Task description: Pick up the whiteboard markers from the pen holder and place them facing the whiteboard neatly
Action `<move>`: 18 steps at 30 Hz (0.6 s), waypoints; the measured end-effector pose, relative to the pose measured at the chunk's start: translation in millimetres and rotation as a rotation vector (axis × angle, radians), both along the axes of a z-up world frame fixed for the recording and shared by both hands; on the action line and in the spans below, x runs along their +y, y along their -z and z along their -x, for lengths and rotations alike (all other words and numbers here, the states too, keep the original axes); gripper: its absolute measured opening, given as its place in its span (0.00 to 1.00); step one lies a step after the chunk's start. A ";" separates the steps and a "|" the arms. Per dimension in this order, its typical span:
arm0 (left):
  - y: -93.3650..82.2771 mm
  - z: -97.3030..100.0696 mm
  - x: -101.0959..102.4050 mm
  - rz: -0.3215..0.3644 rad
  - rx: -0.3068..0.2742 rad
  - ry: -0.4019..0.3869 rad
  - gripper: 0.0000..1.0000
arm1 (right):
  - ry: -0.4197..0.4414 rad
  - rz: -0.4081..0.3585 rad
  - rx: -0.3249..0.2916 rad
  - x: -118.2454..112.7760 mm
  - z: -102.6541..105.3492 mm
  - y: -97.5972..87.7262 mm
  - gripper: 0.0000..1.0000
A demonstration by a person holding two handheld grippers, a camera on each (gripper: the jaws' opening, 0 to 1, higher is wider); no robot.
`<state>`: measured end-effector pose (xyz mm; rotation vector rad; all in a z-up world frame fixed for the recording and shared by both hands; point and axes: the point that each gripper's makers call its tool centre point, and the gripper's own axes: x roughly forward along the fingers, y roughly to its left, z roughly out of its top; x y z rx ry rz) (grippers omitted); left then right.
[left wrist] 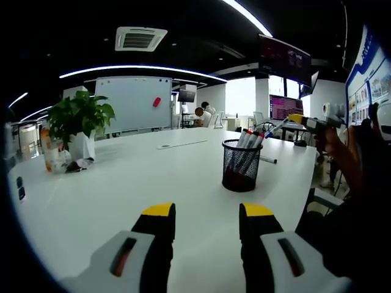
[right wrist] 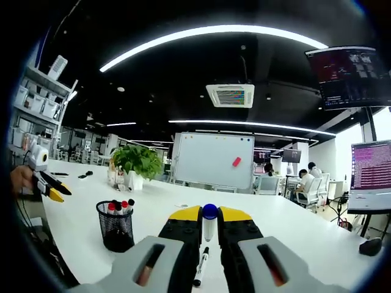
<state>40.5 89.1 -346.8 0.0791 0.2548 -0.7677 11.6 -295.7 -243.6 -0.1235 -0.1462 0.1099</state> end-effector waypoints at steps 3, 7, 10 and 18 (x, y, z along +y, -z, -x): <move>0.2 0.3 -0.4 -0.001 0.001 0.001 0.43 | 0.011 -0.002 0.007 -3.8 -0.6 1.7 0.12; -0.4 -0.1 0.3 0.000 -0.001 -0.002 0.43 | 0.011 -0.007 0.012 -6.3 -0.9 4.5 0.13; -0.3 0.1 0.3 0.000 -0.001 -0.001 0.43 | 0.014 -0.008 0.009 -7.7 -2.1 6.0 0.13; -2.4 -0.1 0.4 0.017 -0.002 -0.005 0.43 | 0.023 -0.024 0.042 -13.8 -8.2 21.6 0.13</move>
